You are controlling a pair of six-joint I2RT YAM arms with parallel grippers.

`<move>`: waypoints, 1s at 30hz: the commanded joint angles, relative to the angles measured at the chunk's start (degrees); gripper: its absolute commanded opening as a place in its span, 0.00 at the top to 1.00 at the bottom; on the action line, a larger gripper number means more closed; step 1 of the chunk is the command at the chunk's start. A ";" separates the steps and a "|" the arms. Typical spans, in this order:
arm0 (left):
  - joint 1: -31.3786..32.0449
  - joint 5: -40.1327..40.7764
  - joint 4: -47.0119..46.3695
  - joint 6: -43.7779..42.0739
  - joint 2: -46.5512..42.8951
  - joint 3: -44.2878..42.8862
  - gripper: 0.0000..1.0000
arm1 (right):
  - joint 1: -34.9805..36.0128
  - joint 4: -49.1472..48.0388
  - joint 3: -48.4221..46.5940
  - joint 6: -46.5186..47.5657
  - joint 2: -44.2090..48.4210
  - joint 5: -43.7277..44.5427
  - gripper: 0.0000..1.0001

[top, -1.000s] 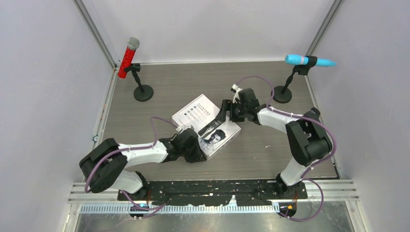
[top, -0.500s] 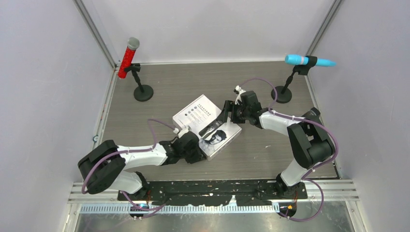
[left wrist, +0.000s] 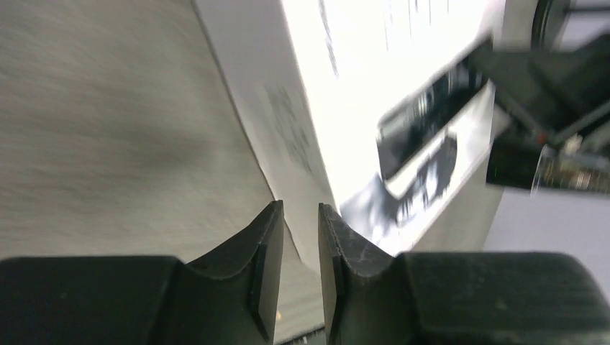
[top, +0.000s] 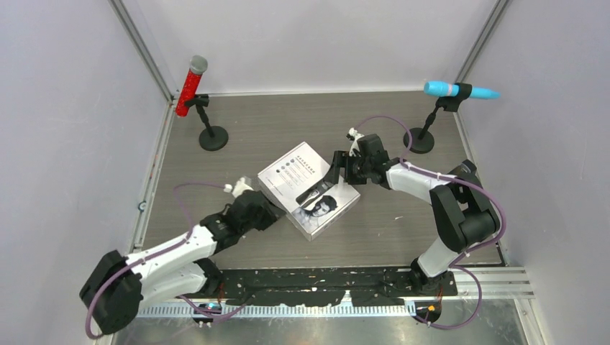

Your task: Sort the hair-cutting tools

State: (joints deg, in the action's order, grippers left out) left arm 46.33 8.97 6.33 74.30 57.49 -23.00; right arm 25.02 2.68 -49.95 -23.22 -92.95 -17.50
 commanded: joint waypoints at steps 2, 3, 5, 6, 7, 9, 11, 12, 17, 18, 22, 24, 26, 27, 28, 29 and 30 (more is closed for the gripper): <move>-13.19 2.49 5.56 -8.44 -3.74 1.17 0.73 | 0.39 7.17 -3.79 4.11 -1.59 -0.60 0.23; -15.55 1.28 6.05 -10.22 -3.76 0.49 0.73 | 0.39 7.63 -4.26 4.45 -1.59 -0.47 0.23; -18.68 0.33 8.99 -13.24 -4.32 -1.91 0.72 | 0.27 8.49 -4.92 5.01 -0.62 0.88 0.23; -19.67 0.39 10.42 -15.04 -4.96 -2.93 0.71 | 0.20 8.88 -5.17 5.44 -0.15 1.36 0.22; -20.64 0.72 11.98 -16.85 -5.99 -4.04 0.69 | -0.04 9.73 -5.64 5.68 1.20 2.67 0.21; -22.56 2.36 16.48 -20.10 -8.89 -6.50 0.62 | -0.44 11.13 -6.20 6.23 4.08 5.16 0.19; -24.64 4.98 21.68 -23.60 -12.65 -9.32 0.54 | -0.93 12.85 -6.62 6.75 7.79 8.25 0.16; -25.66 6.26 24.46 -25.33 -14.94 -10.96 0.51 | -1.11 13.48 -6.77 7.06 9.10 9.45 0.14; -27.17 14.40 35.00 -35.40 -26.72 -20.18 0.35 | -1.54 19.26 -6.90 7.75 23.74 21.99 0.04; -27.17 15.39 36.20 -37.67 -28.92 -21.88 0.31 | -1.54 19.94 -6.67 7.82 27.81 23.39 0.01; -27.17 17.92 38.67 -45.97 -36.48 -27.84 0.12 | -1.63 25.56 -6.49 8.56 40.95 32.57 0.03; -27.17 18.68 39.92 -49.56 -39.38 -30.73 0.01 | -1.64 27.58 -6.47 9.34 47.47 35.86 0.04; -27.17 18.71 41.06 -52.67 -41.79 -32.46 0.00 | -1.64 28.96 -6.13 10.49 54.01 39.11 0.05; -27.17 18.89 41.63 -53.69 -42.75 -32.95 0.00 | -1.64 29.27 -5.95 11.32 56.21 40.17 0.05; -27.17 18.92 42.07 -54.72 -43.73 -33.19 0.00 | -1.64 29.68 -5.44 11.73 60.07 42.32 0.05; -27.17 18.90 42.36 -55.80 -44.88 -33.21 0.00 | -1.64 29.76 -5.12 12.66 62.14 43.36 0.05; -27.17 18.93 42.68 -56.22 -45.95 -33.12 0.00 | -1.64 29.91 -4.40 13.15 65.91 45.47 0.05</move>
State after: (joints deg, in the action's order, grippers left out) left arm 19.38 26.15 44.56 25.74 14.04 -55.46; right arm 23.44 29.56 -55.02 -13.45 -35.77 17.74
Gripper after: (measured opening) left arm 0.994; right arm 0.955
